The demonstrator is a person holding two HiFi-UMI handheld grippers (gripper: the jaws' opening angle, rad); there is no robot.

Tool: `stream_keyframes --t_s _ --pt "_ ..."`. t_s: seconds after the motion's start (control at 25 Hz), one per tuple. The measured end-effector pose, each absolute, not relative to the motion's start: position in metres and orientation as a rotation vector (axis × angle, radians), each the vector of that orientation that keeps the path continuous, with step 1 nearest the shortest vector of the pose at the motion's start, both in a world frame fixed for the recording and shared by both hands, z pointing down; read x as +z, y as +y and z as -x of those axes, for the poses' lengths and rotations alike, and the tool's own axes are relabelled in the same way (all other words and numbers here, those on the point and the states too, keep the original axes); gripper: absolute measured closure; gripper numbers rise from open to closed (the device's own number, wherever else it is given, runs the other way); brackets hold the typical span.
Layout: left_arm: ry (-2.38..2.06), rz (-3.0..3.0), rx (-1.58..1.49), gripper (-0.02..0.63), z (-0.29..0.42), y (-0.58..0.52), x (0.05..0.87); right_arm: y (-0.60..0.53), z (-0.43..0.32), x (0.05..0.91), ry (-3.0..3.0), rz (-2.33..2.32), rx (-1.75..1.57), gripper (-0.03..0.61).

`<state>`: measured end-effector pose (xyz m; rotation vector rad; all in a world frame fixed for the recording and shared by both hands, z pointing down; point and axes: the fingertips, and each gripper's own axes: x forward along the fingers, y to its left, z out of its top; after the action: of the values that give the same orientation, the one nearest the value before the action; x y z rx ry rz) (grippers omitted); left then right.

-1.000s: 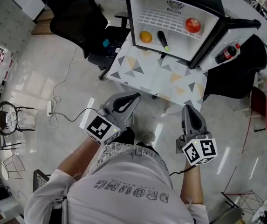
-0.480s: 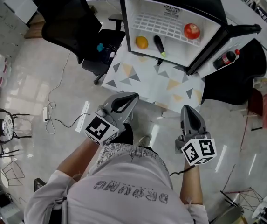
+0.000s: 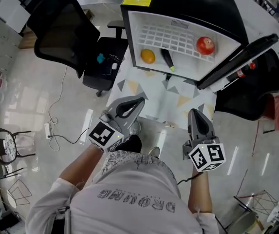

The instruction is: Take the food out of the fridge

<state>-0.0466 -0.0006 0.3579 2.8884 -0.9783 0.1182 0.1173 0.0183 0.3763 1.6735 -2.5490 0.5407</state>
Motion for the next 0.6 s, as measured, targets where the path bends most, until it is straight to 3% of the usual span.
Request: stream_keyframes --t_s 0.6 --pt "-0.826 -2.917 0.091 0.607 0.076 -0.087 0.362 -0.063 -0.085 0.369 -2.461 -1.812 0.516 0.584"
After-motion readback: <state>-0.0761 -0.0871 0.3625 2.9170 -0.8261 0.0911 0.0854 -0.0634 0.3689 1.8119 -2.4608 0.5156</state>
